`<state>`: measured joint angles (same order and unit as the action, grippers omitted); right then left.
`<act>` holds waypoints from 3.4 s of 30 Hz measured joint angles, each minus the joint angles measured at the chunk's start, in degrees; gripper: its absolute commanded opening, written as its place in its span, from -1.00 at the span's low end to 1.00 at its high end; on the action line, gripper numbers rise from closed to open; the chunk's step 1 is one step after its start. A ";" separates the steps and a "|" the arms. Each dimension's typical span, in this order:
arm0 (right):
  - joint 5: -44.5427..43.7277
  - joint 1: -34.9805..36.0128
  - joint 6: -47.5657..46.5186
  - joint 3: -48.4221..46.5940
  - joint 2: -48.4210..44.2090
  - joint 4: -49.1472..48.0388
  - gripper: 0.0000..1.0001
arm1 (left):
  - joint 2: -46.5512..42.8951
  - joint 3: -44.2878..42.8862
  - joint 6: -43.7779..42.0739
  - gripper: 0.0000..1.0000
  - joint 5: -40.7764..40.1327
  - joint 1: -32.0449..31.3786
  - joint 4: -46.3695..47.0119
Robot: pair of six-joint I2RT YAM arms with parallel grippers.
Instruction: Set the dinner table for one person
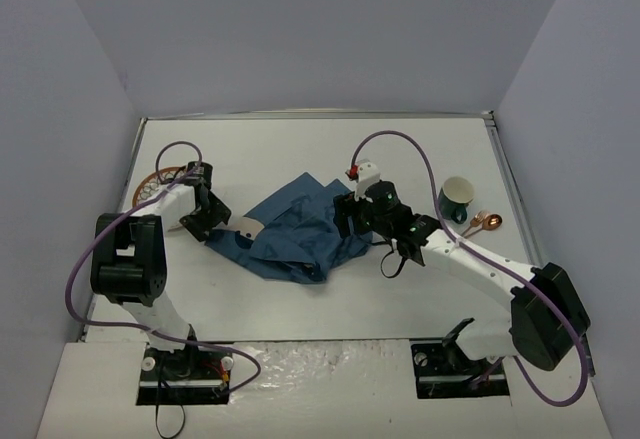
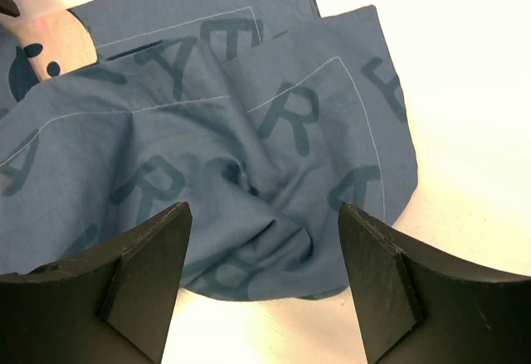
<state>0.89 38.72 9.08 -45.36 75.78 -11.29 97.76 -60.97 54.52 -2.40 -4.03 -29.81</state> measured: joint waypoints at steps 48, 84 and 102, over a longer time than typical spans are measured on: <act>-3.50 29.59 -28.77 -26.42 31.95 6.25 0.11 | -7.25 8.59 -4.52 -1.00 9.07 0.02 6.08; -10.57 25.84 -27.19 -27.09 35.25 -0.62 -1.00 | -7.25 9.21 -4.82 -1.00 10.24 0.85 6.51; -31.31 13.20 -12.47 -24.32 -1.65 5.38 -1.00 | -28.39 -13.08 -14.10 -1.00 7.72 1.16 -4.03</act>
<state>-30.43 51.92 -3.39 -69.68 74.14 -5.91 69.37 -74.06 40.42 5.32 -2.87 -33.83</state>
